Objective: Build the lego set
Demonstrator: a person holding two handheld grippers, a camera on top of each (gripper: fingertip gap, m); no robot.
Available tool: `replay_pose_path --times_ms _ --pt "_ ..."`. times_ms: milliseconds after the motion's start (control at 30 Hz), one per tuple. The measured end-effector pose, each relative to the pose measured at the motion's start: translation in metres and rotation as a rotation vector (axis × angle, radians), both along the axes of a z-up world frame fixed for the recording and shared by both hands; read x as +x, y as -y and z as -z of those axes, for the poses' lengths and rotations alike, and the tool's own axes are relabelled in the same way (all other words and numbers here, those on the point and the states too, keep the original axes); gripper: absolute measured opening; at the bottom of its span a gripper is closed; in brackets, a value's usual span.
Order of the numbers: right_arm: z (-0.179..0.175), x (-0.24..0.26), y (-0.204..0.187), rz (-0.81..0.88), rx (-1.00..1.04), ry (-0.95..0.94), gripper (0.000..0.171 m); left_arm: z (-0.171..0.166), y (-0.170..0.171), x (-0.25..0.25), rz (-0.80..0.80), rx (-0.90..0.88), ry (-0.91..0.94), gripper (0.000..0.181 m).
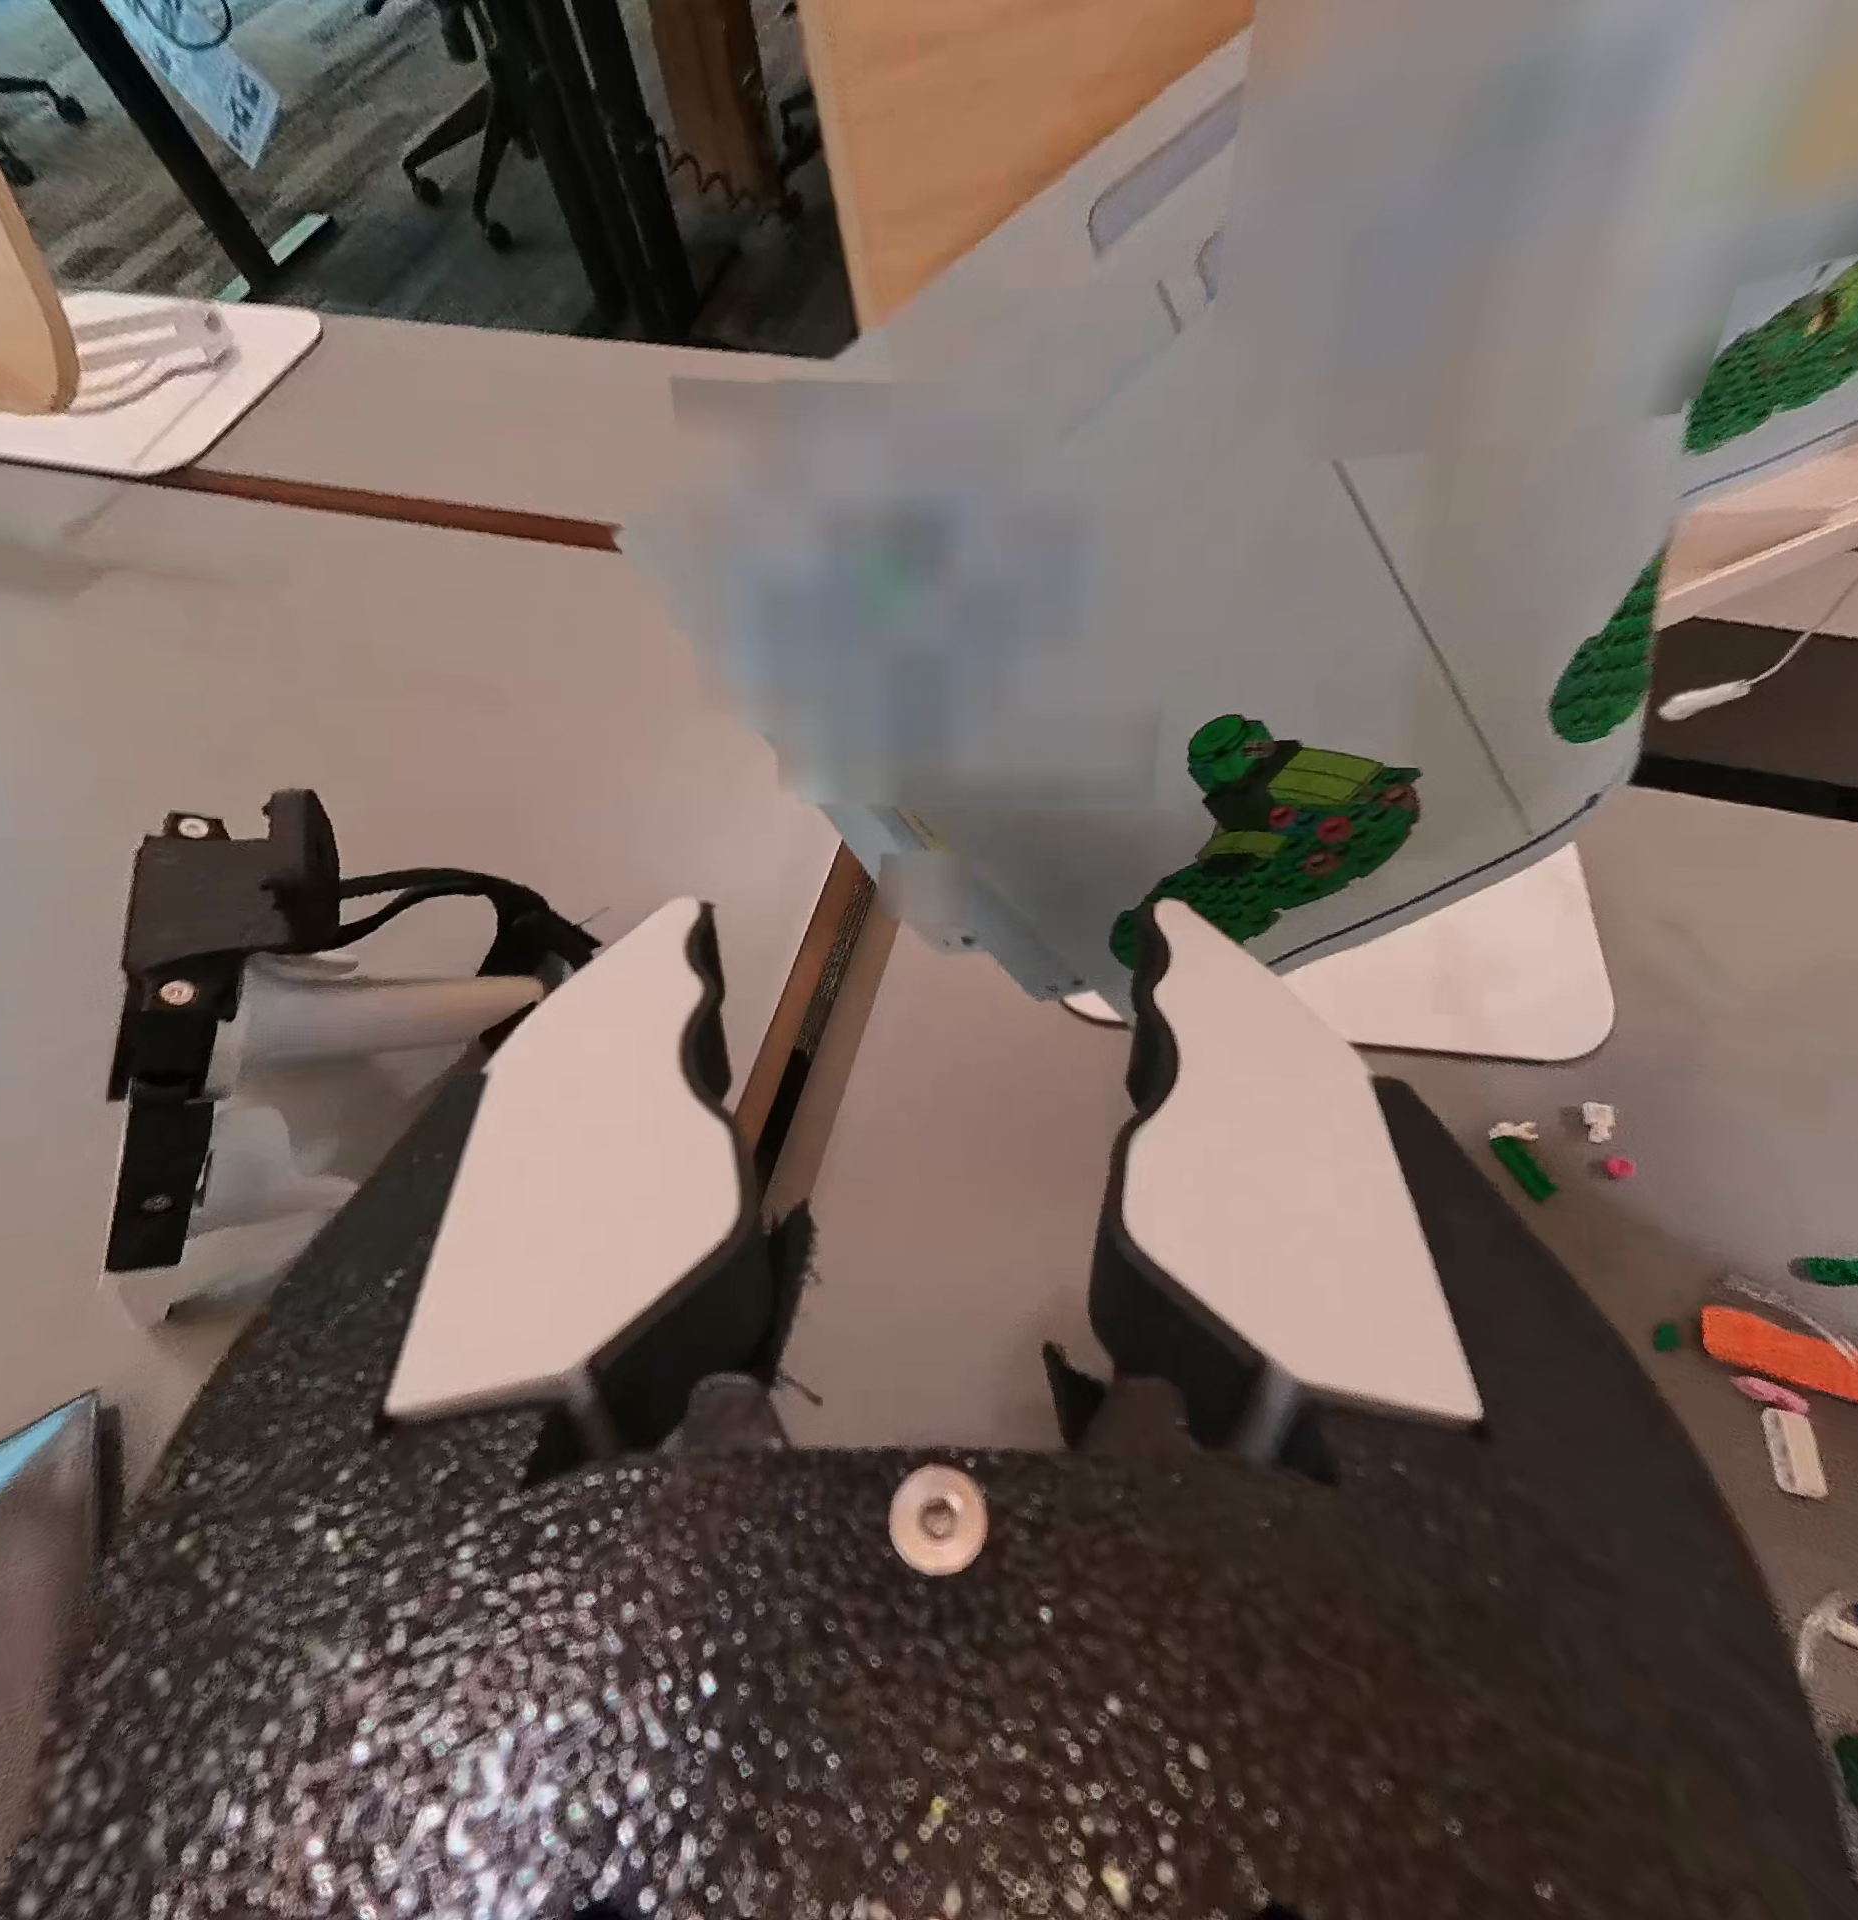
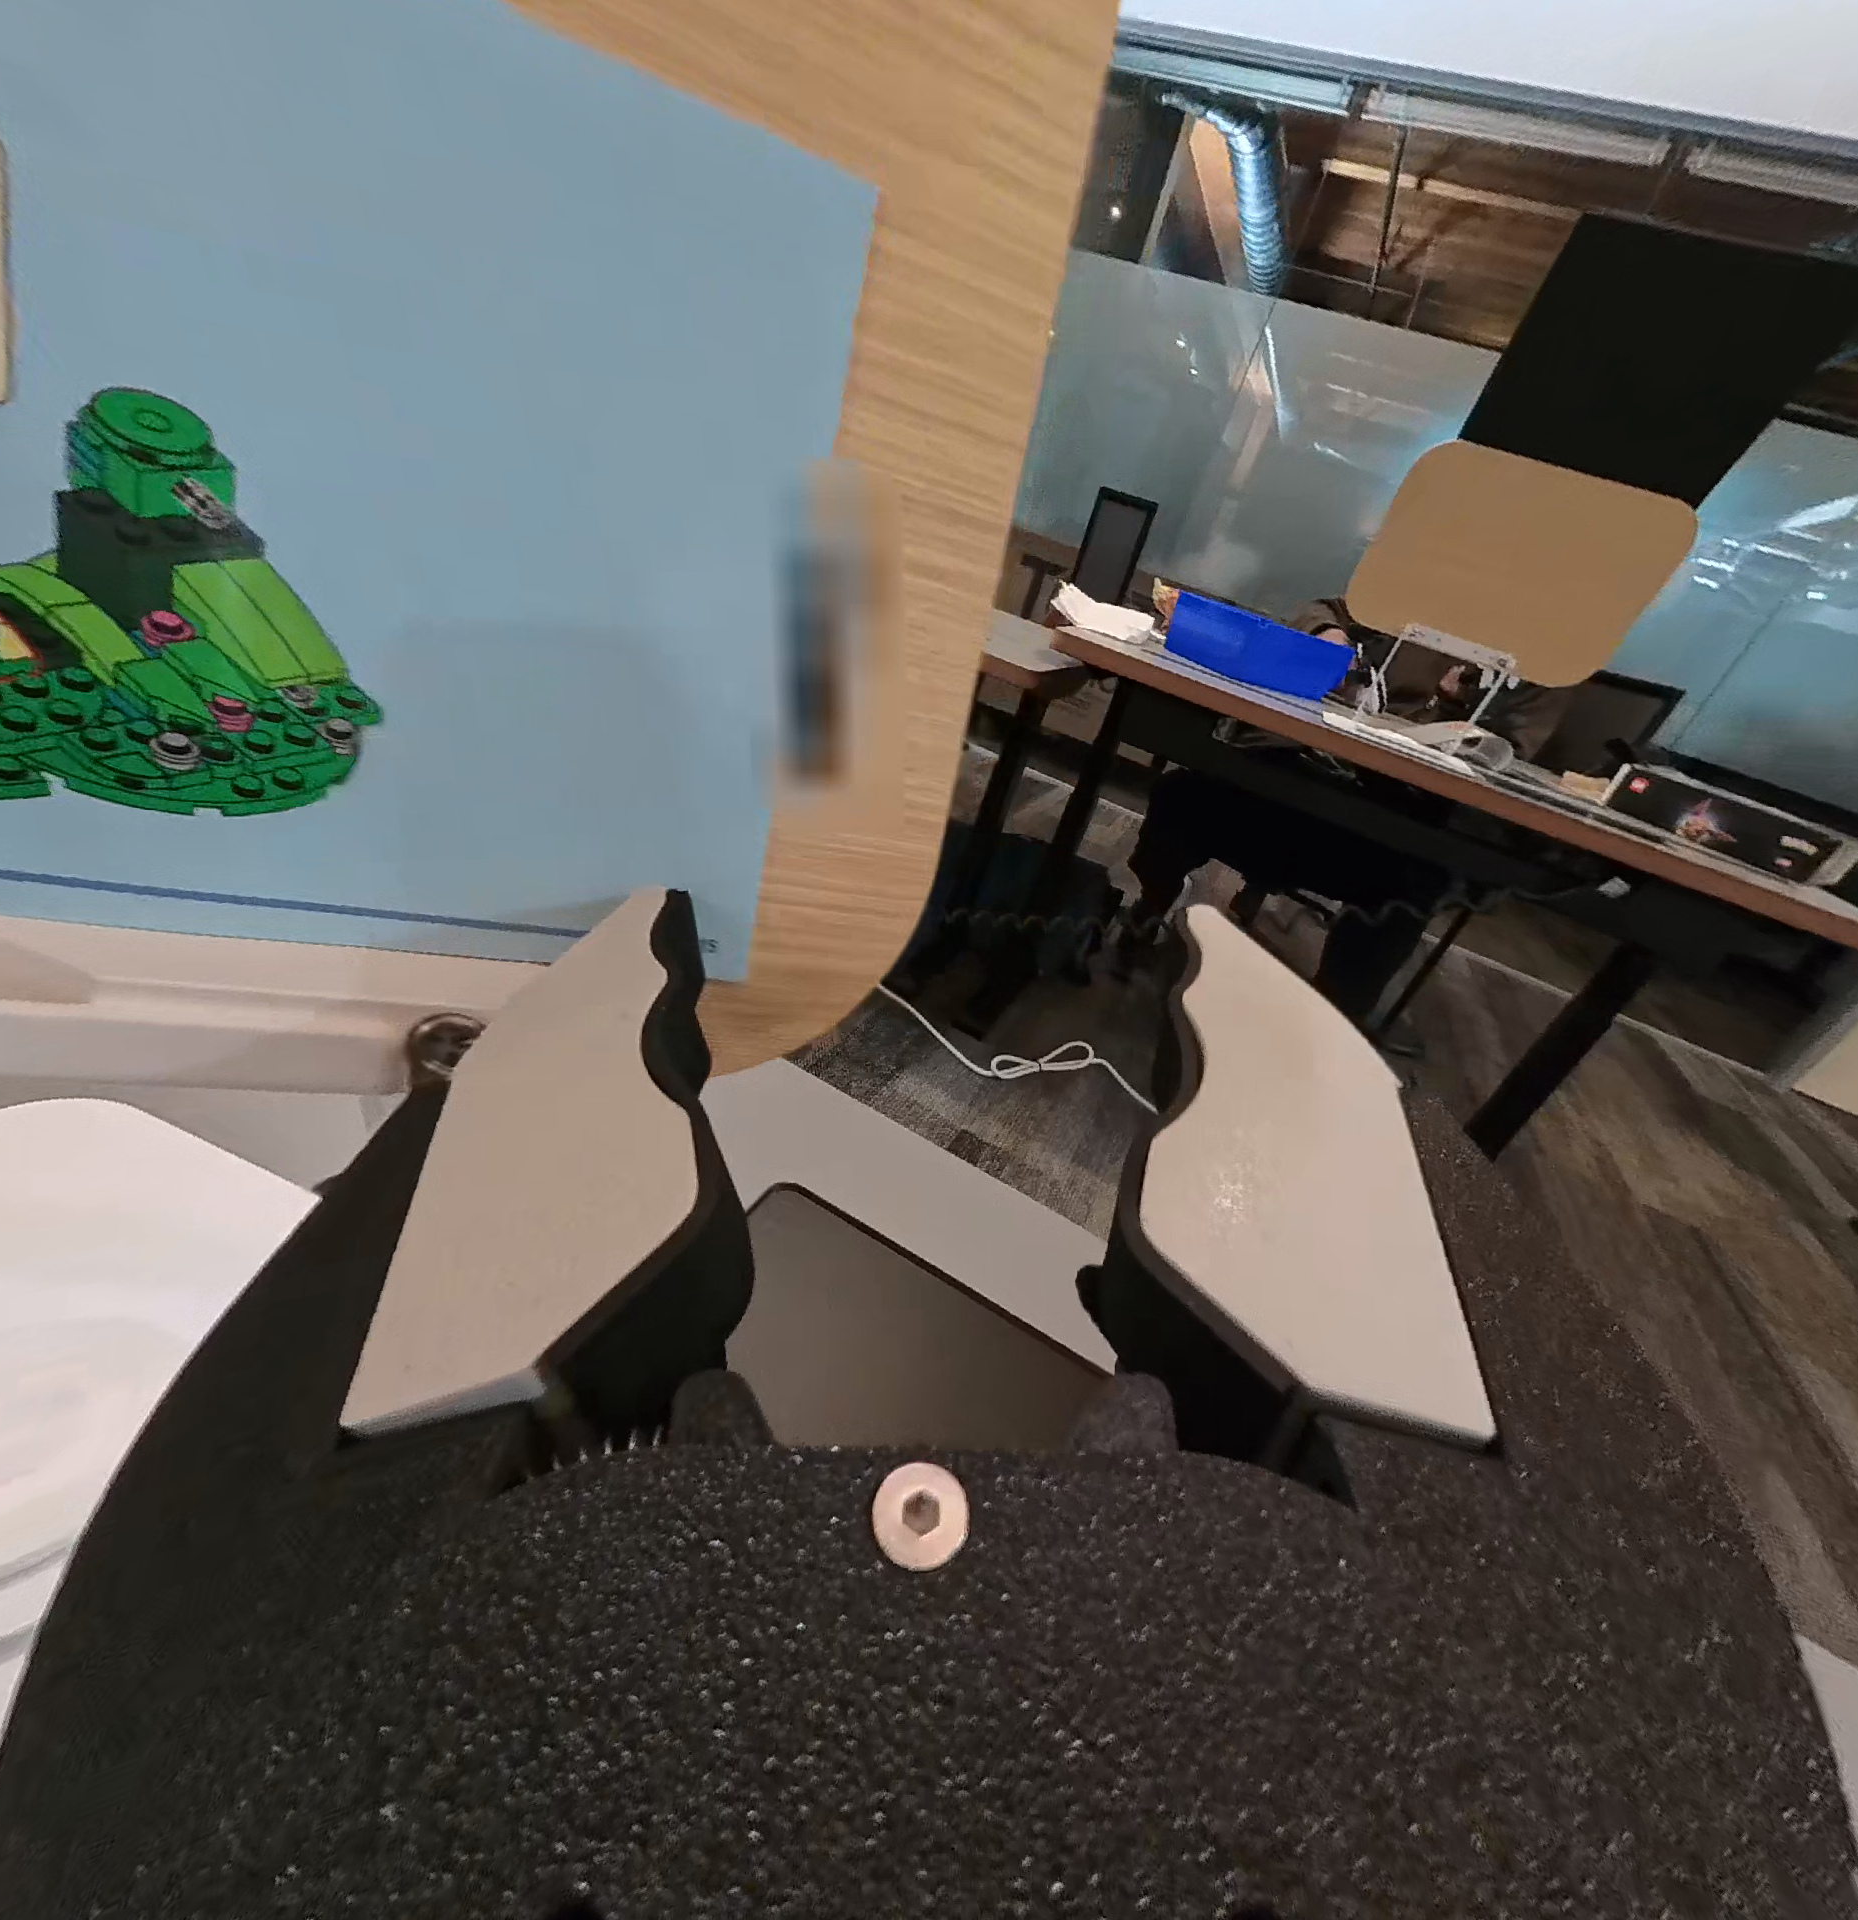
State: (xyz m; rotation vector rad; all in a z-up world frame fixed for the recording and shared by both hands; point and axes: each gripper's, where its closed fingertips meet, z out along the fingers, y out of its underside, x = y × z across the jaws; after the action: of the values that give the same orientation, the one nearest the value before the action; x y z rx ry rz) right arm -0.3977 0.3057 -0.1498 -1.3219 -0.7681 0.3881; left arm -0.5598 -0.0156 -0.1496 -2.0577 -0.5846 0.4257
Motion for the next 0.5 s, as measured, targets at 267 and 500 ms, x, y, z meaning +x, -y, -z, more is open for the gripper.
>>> replay_pose_path --times_ms 267,500 --pt "-0.007 -0.002 0.014 -0.208 0.020 -0.064 0.068 -0.044 -0.051 0.056 0.344 0.328 0.029 0.037" --pt "-0.016 -0.009 0.054 -0.577 -0.039 -0.121 0.052 -0.050 -0.099 0.105 0.621 0.484 0.110 0.000"
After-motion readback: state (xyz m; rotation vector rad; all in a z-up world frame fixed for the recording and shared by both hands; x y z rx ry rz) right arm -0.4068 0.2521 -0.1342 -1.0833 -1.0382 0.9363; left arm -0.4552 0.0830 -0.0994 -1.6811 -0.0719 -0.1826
